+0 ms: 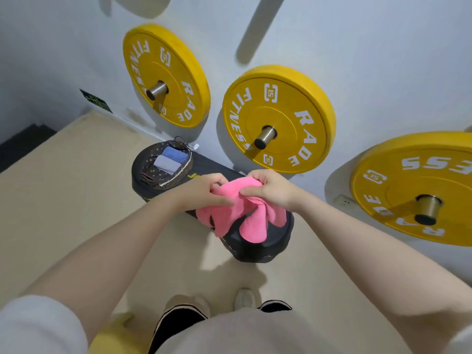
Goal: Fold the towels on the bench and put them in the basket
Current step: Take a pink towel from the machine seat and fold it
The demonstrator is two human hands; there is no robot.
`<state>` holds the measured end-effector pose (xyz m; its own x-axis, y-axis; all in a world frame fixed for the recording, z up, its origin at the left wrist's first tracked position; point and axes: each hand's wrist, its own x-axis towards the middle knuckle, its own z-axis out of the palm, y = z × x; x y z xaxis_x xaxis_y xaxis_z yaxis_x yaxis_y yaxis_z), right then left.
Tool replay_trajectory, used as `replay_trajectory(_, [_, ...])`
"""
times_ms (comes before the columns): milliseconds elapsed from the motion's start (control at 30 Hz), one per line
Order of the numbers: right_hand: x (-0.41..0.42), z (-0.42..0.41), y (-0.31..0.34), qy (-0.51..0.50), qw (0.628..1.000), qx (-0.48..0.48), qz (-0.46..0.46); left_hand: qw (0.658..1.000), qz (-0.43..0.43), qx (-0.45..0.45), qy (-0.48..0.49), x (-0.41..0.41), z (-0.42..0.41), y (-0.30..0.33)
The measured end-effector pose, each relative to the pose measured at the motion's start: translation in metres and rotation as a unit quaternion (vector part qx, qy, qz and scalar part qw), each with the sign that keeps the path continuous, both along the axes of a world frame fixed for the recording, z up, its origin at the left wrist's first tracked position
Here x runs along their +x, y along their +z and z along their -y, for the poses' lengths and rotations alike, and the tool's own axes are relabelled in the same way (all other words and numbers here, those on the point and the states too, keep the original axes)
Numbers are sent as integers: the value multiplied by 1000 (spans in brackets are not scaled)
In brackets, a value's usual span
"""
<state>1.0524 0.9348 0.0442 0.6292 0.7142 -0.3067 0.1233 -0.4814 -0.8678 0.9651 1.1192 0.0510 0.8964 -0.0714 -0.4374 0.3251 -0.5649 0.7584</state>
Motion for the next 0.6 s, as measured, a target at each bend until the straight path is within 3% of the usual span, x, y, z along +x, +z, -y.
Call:
replay_trajectory(67, [11,-2,-3,-43,995,22,-86,999,10,26,-35,17,-5,-4])
replay_trajectory(133, [19,-7,-9,-84,990,20,-110,995,27,64,-71,38,-11,-9])
replay_trajectory(233, [27,-20,-20,-106,989,-96,40,986,49,112,-111,65,-24,-19])
replay_trajectory(300, [32,-33,-25,-103,983,-137,67,986,69,92,-119,83,-35,-22])
replay_trajectory(400, [37,-65,-31,-129,985,-99,55,980,92,69,-160,111,-57,-23])
replay_trajectory(500, [33,-111,-41,-139,975,-87,147,967,106,89,-216,136,-90,-29])
replay_trajectory(600, [25,-163,-58,-217,961,-59,158,962,82,71,-250,152,-129,-34])
